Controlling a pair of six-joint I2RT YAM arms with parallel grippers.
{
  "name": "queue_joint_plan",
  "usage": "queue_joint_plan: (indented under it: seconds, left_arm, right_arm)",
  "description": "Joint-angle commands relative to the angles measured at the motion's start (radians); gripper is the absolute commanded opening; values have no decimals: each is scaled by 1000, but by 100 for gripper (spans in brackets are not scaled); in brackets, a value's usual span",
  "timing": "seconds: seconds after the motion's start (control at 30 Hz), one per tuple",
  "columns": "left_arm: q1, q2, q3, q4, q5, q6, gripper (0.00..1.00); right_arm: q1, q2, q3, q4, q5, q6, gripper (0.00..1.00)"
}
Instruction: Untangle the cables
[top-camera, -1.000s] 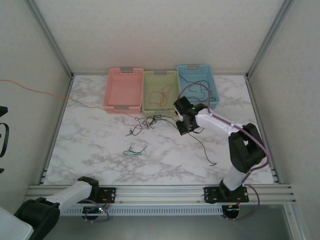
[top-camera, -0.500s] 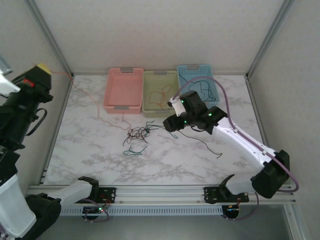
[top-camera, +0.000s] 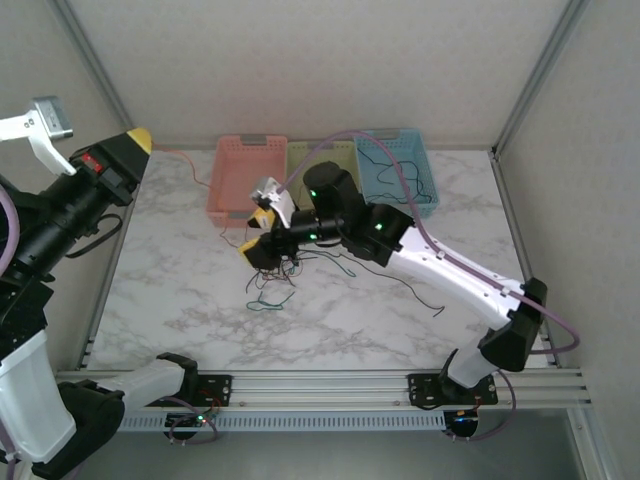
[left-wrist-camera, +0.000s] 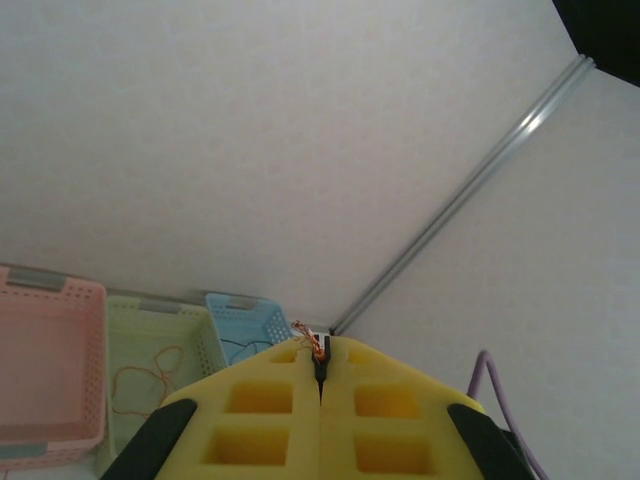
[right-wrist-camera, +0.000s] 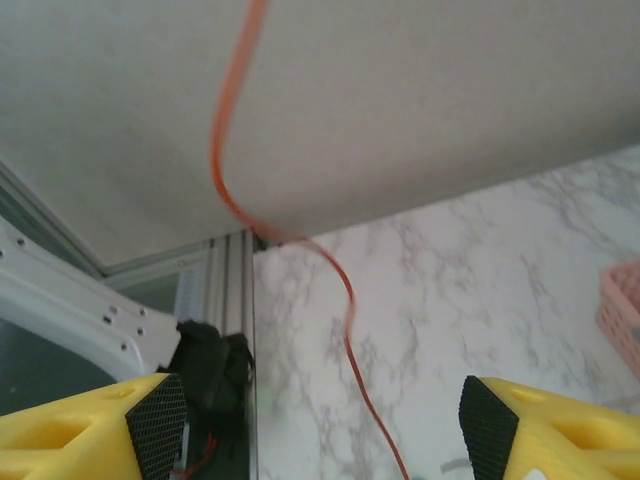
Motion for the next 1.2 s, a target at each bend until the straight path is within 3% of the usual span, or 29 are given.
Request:
queue_joint_plan:
  seconds: [0.0, 0.13, 0.33, 0.43, 0.53, 0.57, 0.63, 0.67, 0.7, 0.73, 0.9, 1.07, 1.17]
  left_arm:
    - [6, -23, -30, 41, 75, -22, 0]
    - [6, -31, -49, 41, 93, -23, 0]
    - [6, -35, -62, 41, 102, -25, 0]
    - [6, -39, -77, 51, 101, -27, 0]
    - [6, -45, -91, 51, 93, -24, 0]
    - [6, -52, -102, 54, 86, -21, 15]
    - [6, -76, -138, 73, 62, -10, 64]
    - [6, -90, -156, 78, 35, 2, 81]
    - [6, -100, -172, 77, 7, 13, 94]
    - [6, -116, -198, 76, -31, 26, 100]
    - [6, -209, -380, 78, -123, 84, 100]
    - [7, -380, -693, 173, -36, 103, 100]
    - [6, -487, -929, 246, 6, 43, 100]
  right_arm:
    - [10, 39, 109, 62, -53, 16, 75]
    - [15, 88, 197, 56, -85, 43, 72]
    - [20, 149, 304, -6, -106, 62, 58]
    - [21, 182, 373, -51, -132, 80, 35]
    - [21, 187, 409, -83, -102, 80, 0]
    - [21, 181, 416, -90, -81, 74, 0]
    - [21, 176, 449, -120, -37, 65, 0]
    - [22, 176, 482, -150, -13, 55, 0]
    - [22, 177, 513, -176, 9, 48, 0]
    - [22, 175, 546, -203, 33, 38, 0]
    - [13, 140, 685, -308, 171, -9, 0]
    - [-12, 76, 741, -292, 380, -19, 0]
    - [-15, 51, 748, -252, 482, -19, 0]
